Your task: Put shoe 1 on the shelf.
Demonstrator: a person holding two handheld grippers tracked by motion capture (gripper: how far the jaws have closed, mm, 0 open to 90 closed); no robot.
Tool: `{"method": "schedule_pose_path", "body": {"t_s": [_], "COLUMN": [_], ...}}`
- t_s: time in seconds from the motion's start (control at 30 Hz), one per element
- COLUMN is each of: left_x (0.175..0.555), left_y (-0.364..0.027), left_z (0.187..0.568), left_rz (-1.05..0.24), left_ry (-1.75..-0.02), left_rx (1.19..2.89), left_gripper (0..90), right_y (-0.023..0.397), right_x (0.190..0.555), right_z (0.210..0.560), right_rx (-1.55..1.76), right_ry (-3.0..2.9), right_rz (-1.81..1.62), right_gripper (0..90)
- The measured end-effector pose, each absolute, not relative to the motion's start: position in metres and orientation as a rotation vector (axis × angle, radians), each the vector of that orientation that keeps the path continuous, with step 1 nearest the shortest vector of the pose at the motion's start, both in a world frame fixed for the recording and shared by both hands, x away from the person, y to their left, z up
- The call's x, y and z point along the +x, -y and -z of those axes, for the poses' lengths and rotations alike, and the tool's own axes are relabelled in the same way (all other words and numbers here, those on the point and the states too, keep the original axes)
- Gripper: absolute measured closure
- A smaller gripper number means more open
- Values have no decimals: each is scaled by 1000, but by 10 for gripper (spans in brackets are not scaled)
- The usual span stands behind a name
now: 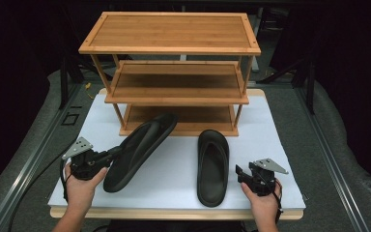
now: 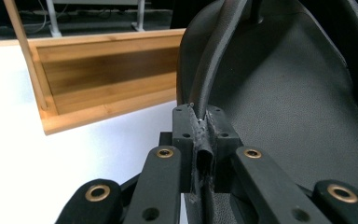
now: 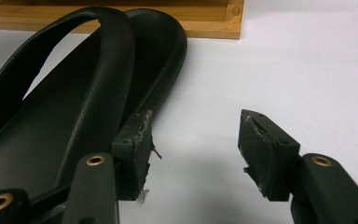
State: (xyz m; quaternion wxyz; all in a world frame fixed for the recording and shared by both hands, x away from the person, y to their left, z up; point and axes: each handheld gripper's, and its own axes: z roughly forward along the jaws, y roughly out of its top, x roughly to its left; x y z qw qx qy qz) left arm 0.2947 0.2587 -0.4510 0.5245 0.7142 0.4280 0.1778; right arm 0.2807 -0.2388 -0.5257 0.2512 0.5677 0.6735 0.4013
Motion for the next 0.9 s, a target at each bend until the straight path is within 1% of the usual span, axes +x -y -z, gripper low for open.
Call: {"method": "schedule_pose_path", "body": {"t_s": [0.53, 0.9], "left_x": [285, 290], "left_y": [-274, -272], "left_z": [431, 419], "left_rz": [-457, -468], "left_ry": [-1012, -997], "left_rx": [1642, 1624], "left_gripper": [841, 842], "right_y": [238, 238], "right_x": [281, 280], "right_z": [526, 526], "right_rx": [1543, 1544], "right_ry": [-1831, -1830], "right_rz": [-1092, -1091], "right_gripper": [448, 448]}}
